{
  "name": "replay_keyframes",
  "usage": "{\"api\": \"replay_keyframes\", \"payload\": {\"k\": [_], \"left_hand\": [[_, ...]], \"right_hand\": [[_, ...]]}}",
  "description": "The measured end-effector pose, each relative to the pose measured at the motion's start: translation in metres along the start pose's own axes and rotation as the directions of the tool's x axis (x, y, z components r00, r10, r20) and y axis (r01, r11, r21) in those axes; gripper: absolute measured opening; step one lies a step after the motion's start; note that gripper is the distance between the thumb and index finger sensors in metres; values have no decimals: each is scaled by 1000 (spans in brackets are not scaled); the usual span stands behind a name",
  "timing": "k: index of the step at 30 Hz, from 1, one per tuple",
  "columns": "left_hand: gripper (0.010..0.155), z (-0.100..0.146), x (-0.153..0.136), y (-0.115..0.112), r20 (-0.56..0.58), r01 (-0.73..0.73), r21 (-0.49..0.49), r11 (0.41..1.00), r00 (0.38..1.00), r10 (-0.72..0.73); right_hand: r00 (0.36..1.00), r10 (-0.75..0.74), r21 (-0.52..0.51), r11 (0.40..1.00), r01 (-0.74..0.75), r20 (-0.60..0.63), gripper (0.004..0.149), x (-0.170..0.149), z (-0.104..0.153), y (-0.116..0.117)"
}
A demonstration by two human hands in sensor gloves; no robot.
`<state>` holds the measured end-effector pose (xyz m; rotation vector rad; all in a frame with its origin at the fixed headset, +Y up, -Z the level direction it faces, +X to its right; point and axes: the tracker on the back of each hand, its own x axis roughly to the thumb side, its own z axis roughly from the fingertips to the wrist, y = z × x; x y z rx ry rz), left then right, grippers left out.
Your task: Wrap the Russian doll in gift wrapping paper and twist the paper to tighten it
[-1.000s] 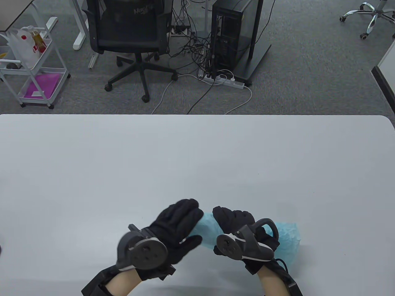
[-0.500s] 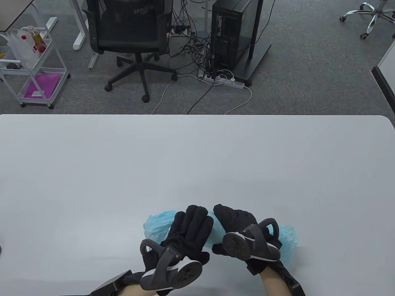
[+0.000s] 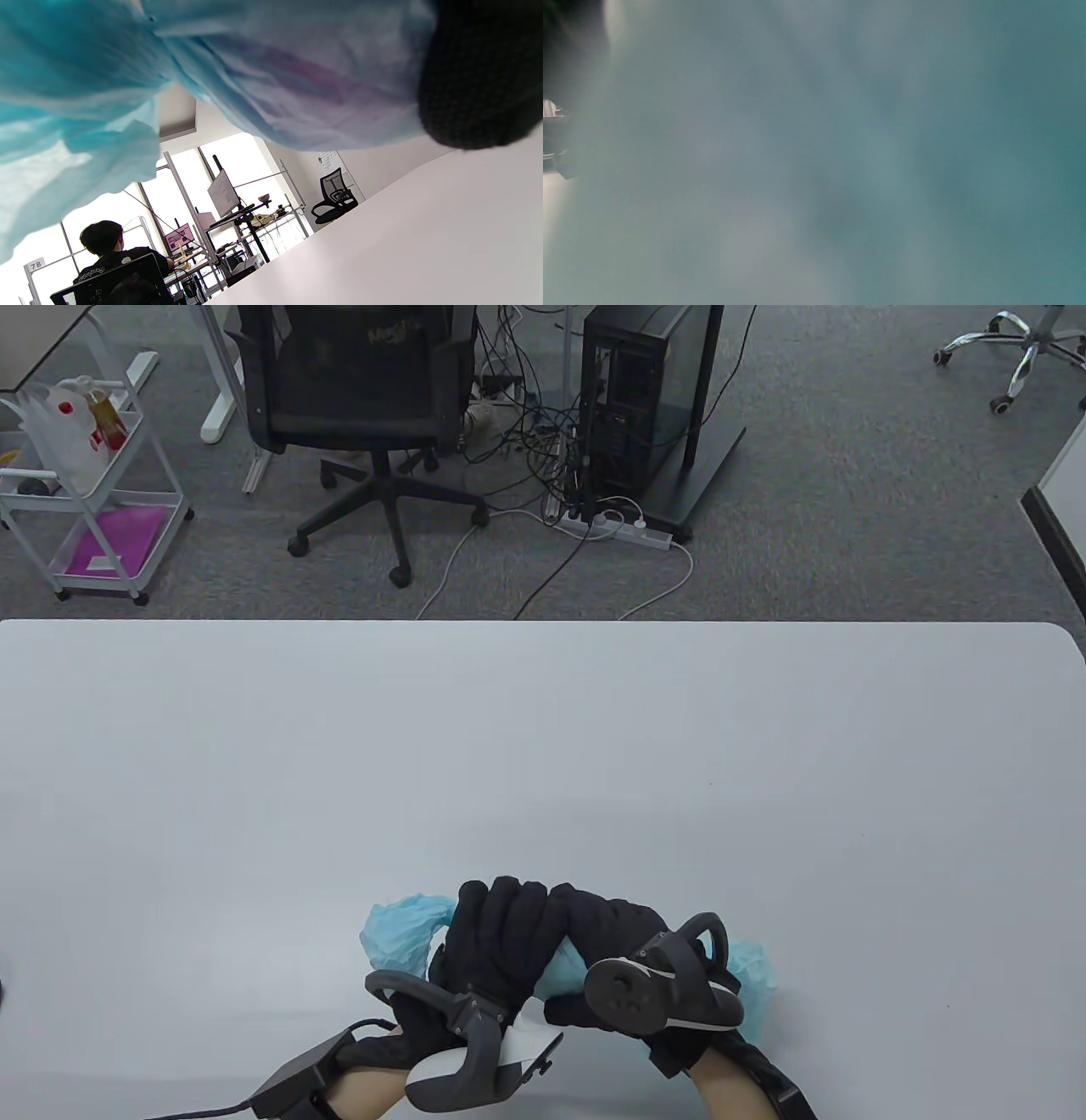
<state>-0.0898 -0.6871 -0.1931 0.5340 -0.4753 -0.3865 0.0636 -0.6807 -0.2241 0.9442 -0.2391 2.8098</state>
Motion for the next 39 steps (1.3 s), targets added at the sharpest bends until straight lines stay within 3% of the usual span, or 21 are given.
{"api": "replay_keyframes", "payload": {"k": [2,4,6,8,13,17,19,22,26,29,31,32,35,36,39], "left_hand": [[107,-2,-7,-2,-20,-64,-28,998,998,64],[106,-5,-21,-8,-74,-119,-56,991,991,115],[106,-6,-41,-14,-139,-141,-70,988,982,130],[106,-7,-57,-20,-201,-203,-91,975,963,182],[105,-7,-81,-25,-280,-311,-85,947,919,277],[105,-6,-80,-21,-250,-431,-59,900,879,405],[105,-6,-75,-18,-225,-437,-55,898,882,415],[105,-5,-69,-14,-174,-433,-59,900,892,418],[105,-5,-65,-12,-160,-378,-44,925,916,367],[105,-4,-65,-12,-150,-257,-19,966,956,252],[105,-3,-64,-13,-140,-239,15,971,961,239],[105,-2,-63,-14,-135,-232,22,972,963,233],[105,0,-61,-19,-118,-203,15,979,972,203],[105,1,-61,-20,-121,-194,23,981,973,195],[105,1,-64,-21,-125,-217,56,975,967,222]], "right_hand": [[1000,15,8,1000,-15,11,104,1,1,-5],[997,82,-71,994,-83,-9,101,-1,9,-16],[989,126,-219,965,-140,-78,104,-6,20,-27],[979,165,-287,938,-194,-122,106,-10,27,-31],[913,361,-207,895,-396,-190,115,-12,24,-12],[815,509,-133,820,-557,-275,119,-14,16,13],[809,487,-153,818,-555,-330,119,-17,17,15],[867,363,-191,877,-442,-341,112,-22,18,10],[933,183,-243,933,-264,-311,69,-31,18,-3],[964,-71,-260,966,2,-256,54,-40,15,-10],[958,-204,-199,966,164,-201,50,-46,12,-13],[947,-260,-176,958,228,-188,50,-48,11,-13],[898,-421,32,903,428,-129,51,-55,6,-6],[880,-461,17,885,466,-119,51,-56,6,-3],[757,-646,48,757,652,-96,53,-63,4,5]]}}
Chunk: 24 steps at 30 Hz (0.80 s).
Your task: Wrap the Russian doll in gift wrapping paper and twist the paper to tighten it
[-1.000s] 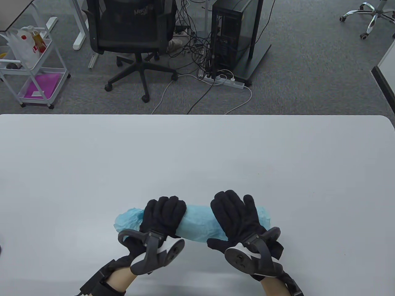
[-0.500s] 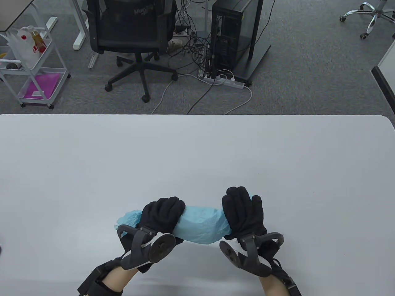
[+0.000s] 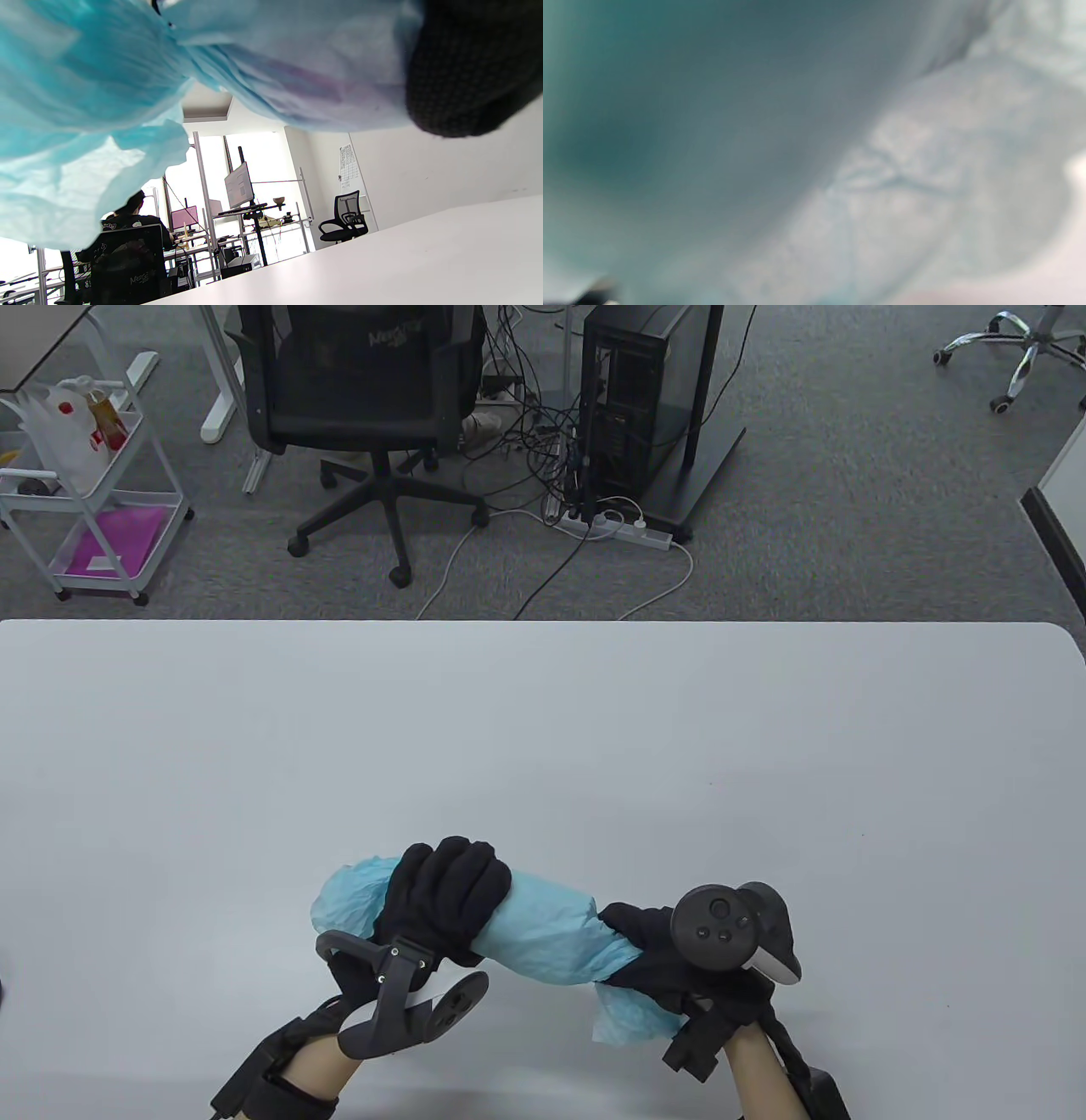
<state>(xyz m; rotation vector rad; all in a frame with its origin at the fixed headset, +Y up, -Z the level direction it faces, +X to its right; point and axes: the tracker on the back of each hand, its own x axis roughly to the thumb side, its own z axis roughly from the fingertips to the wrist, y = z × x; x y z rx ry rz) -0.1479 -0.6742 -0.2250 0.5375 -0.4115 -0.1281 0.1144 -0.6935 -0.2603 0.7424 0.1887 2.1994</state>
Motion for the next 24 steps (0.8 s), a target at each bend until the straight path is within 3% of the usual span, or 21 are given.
{"api": "replay_keyframes", "payload": {"k": [2,5,9,14,21,24], "left_hand": [[105,0,-1,1,0,23,8,1000,1000,-23],[105,1,-5,-2,-2,44,-3,999,999,-44],[105,2,-2,-4,11,58,-4,998,998,-58],[105,3,0,-2,29,88,8,996,996,-88],[104,8,-2,2,29,54,59,997,998,-56],[104,8,-2,6,25,64,79,995,997,-66]], "right_hand": [[993,-116,64,991,115,14,56,-7,-2,3],[948,-315,206,931,300,41,67,-18,-4,10],[868,-495,179,851,494,-43,59,-32,-9,25],[615,-780,187,590,785,-120,52,-43,-13,55],[406,-906,302,357,884,-117,49,-32,-19,79],[384,-917,299,337,893,-112,49,-31,-19,79]]}}
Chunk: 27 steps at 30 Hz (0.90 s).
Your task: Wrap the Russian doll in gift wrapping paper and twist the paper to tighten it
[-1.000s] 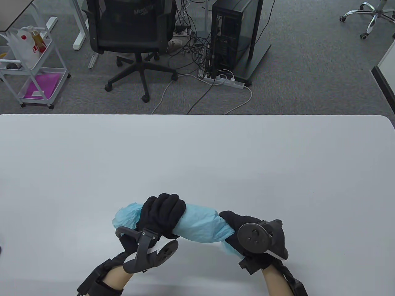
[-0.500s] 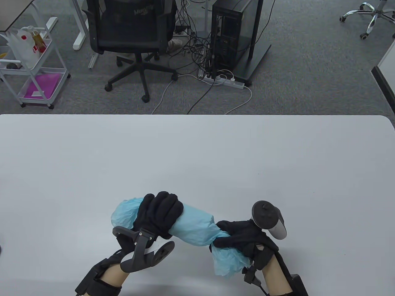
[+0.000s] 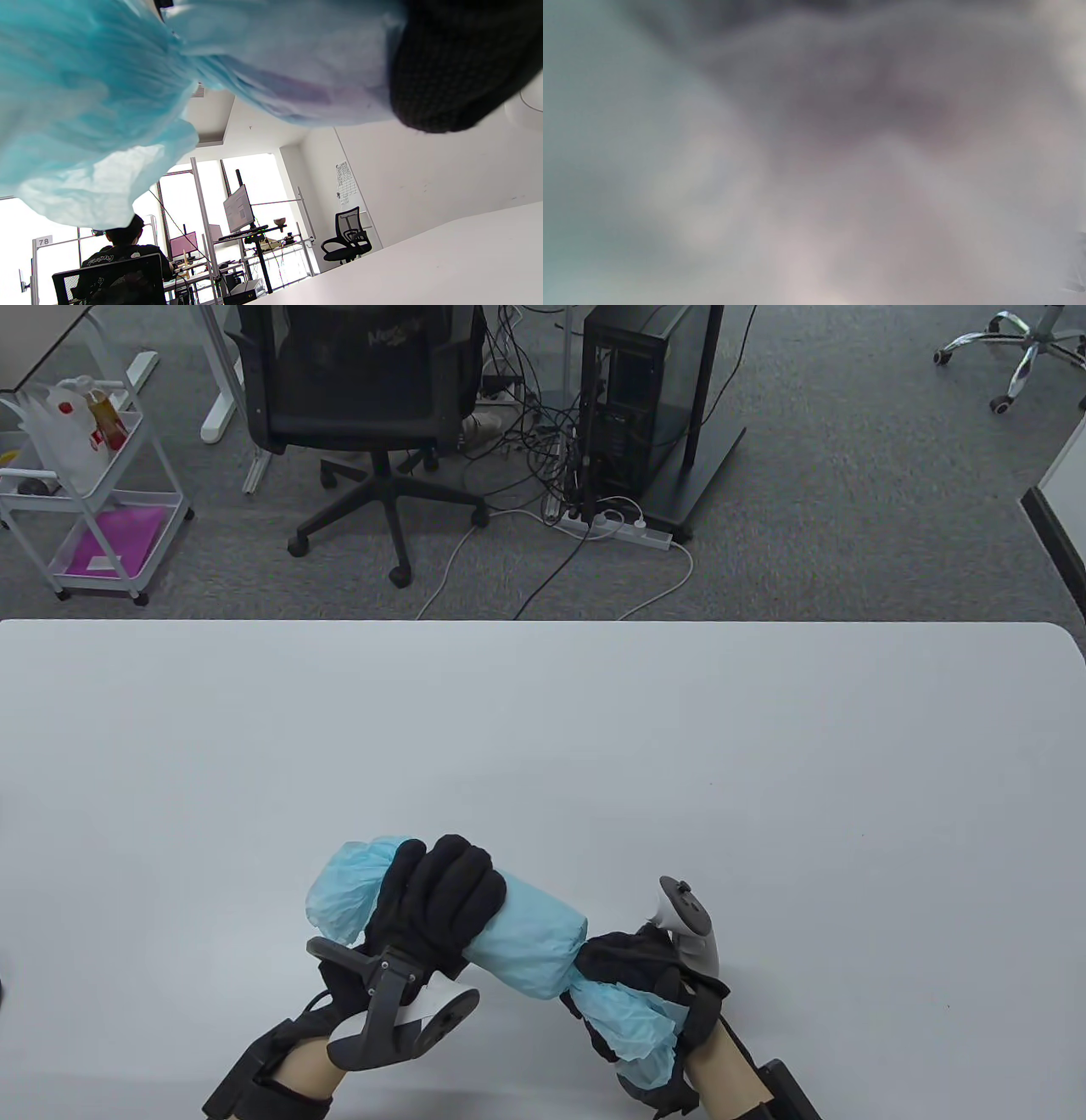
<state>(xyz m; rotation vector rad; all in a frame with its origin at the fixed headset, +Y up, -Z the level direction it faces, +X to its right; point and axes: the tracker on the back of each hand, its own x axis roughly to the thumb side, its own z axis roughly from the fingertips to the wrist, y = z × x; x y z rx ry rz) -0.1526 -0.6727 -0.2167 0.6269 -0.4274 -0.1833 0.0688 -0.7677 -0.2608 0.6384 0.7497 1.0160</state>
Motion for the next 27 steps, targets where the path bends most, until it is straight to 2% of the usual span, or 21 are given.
{"api": "replay_keyframes", "payload": {"k": [2,6,10,11,13,14,15,16,17,18,20,21,22,25,27], "left_hand": [[104,-1,-1,-2,-7,18,-20,1000,1000,-18],[104,-4,-5,-16,-54,38,-94,995,998,-43],[104,-7,-18,-23,-149,-52,-148,988,988,30],[104,-8,-23,-24,-169,-64,-161,985,985,36],[104,-9,-28,-26,-194,-79,-182,980,980,43],[104,-10,-31,-28,-208,-80,-192,978,977,39],[104,-10,-33,-30,-220,-92,-217,972,975,43],[104,-10,-35,-31,-229,-101,-221,970,972,49],[104,-12,-38,-33,-253,-121,-240,963,966,58],[104,-11,-40,-35,-270,-142,-254,957,960,70],[103,-12,-44,-37,-304,-173,-256,951,948,90],[103,-12,-45,-38,-315,-184,-263,947,944,96],[103,-12,-47,-37,-327,-196,-253,947,939,107],[103,-13,-50,-36,-359,-279,-252,927,916,178],[103,-13,-53,-37,-374,-376,-259,890,888,266]], "right_hand": [[999,38,-52,998,-39,-29,50,2,3,-3],[975,193,-271,938,-217,-112,61,13,16,-12],[932,359,-350,868,-352,-47,74,39,25,-9],[900,436,-372,835,-407,-4,75,50,28,-3],[795,606,-417,731,-541,30,81,66,32,7],[657,753,-439,602,-667,35,80,76,35,16],[502,865,-457,447,-769,1,81,84,38,25],[367,930,-460,322,-828,-8,81,90,40,34],[161,985,-471,113,-875,-63,81,96,44,51],[-1,996,-486,-47,-873,-94,79,98,47,64],[-394,902,-437,-430,-790,-174,79,94,47,94],[-496,849,-410,-525,-746,-184,79,90,45,104],[-578,798,-384,-594,-707,-171,79,80,39,113],[-611,779,-314,-620,-719,-138,76,53,23,117],[-660,727,-284,-684,-672,-189,72,42,19,113]]}}
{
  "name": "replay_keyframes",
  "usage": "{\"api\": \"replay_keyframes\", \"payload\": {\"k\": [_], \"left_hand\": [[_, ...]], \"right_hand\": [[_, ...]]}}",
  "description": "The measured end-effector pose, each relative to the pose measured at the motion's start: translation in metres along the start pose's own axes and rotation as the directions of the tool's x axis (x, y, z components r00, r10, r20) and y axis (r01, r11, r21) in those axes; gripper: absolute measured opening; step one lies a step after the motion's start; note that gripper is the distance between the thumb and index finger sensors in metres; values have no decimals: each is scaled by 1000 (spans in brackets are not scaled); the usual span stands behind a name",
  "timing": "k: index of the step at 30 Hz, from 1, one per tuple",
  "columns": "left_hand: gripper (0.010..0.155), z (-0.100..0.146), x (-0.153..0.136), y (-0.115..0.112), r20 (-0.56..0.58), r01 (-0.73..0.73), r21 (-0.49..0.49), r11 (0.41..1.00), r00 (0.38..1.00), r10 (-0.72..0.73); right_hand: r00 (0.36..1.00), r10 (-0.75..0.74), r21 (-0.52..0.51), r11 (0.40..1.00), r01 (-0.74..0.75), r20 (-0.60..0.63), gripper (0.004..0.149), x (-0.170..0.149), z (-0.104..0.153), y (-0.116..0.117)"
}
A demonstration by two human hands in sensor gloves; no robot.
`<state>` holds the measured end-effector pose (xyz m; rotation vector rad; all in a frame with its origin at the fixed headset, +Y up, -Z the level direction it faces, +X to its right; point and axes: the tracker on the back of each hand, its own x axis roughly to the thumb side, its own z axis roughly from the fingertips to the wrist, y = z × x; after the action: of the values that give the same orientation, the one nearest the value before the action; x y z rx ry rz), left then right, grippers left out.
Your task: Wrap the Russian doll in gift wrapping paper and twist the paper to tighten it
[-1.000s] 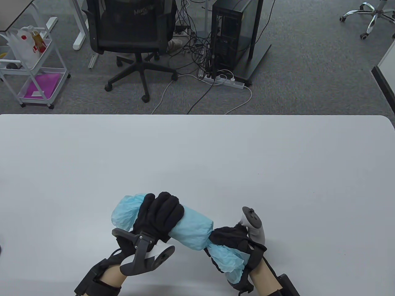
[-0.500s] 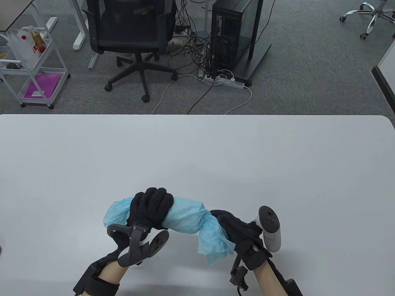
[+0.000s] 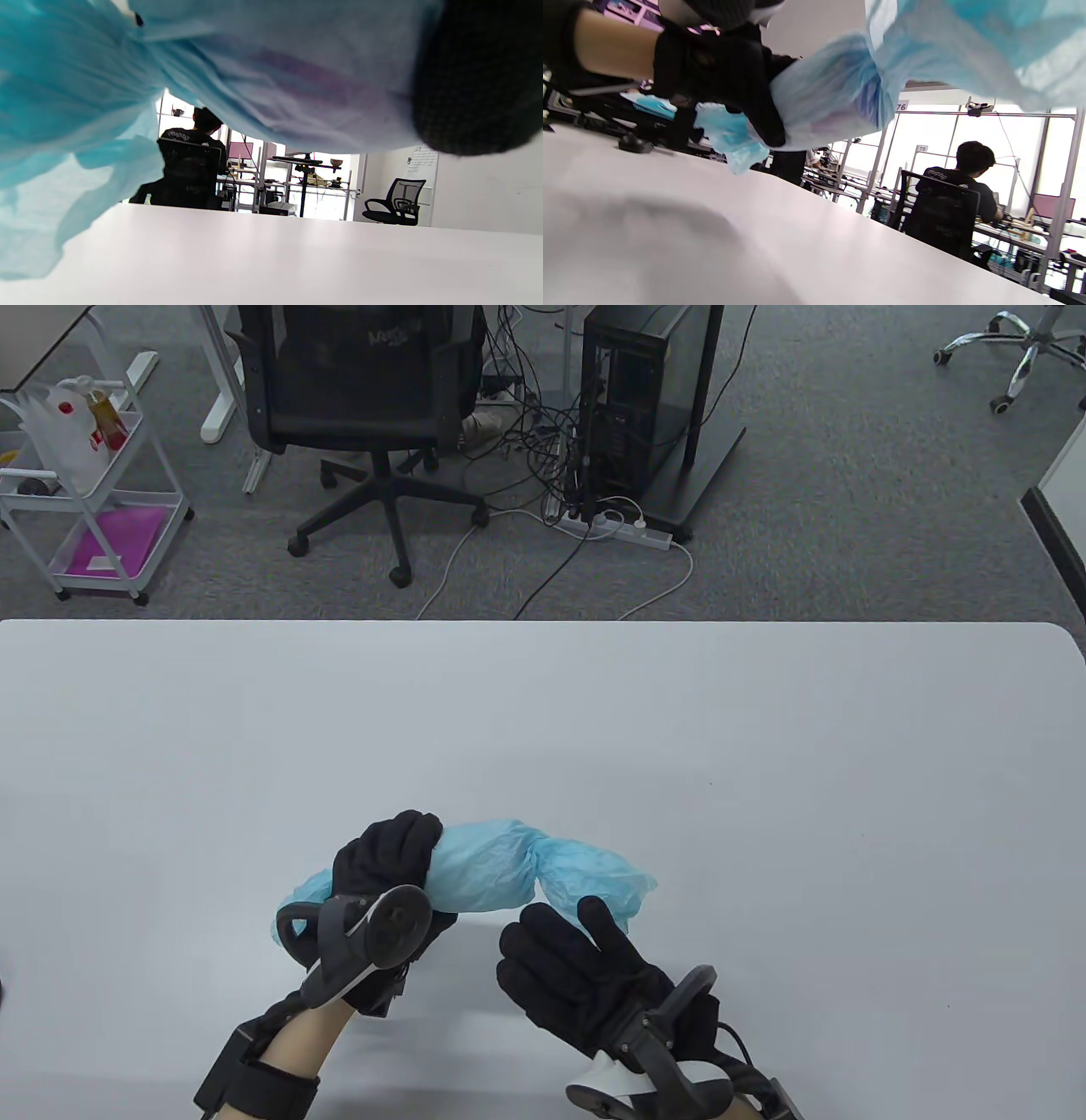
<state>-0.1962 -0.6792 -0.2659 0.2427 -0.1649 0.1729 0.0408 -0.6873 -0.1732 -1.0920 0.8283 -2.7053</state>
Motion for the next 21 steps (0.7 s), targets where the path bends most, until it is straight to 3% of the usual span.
{"api": "replay_keyframes", "payload": {"k": [2,6,10,14,16,19,21], "left_hand": [[103,-2,-3,0,4,-119,-65,991,993,120],[103,-3,1,-1,79,-140,-139,980,985,152],[103,0,18,-3,188,-77,-184,980,976,112],[103,2,30,-4,239,-44,-194,980,967,91],[103,3,30,-4,240,-44,-203,978,966,93],[103,5,28,-4,233,2,-128,992,972,28],[103,9,26,-3,217,64,-25,998,974,-57]], "right_hand": [[988,121,9,993,-120,-92,73,-4,-2,9],[947,215,57,977,-207,-240,78,-26,-2,19],[944,135,91,990,-112,-302,77,-45,5,25],[941,53,52,998,-38,-335,64,-52,9,22],[940,-19,54,998,40,-342,55,-56,8,20],[883,-274,-17,957,290,-382,50,-66,6,19],[743,-508,-89,846,526,-436,54,-76,4,25]]}}
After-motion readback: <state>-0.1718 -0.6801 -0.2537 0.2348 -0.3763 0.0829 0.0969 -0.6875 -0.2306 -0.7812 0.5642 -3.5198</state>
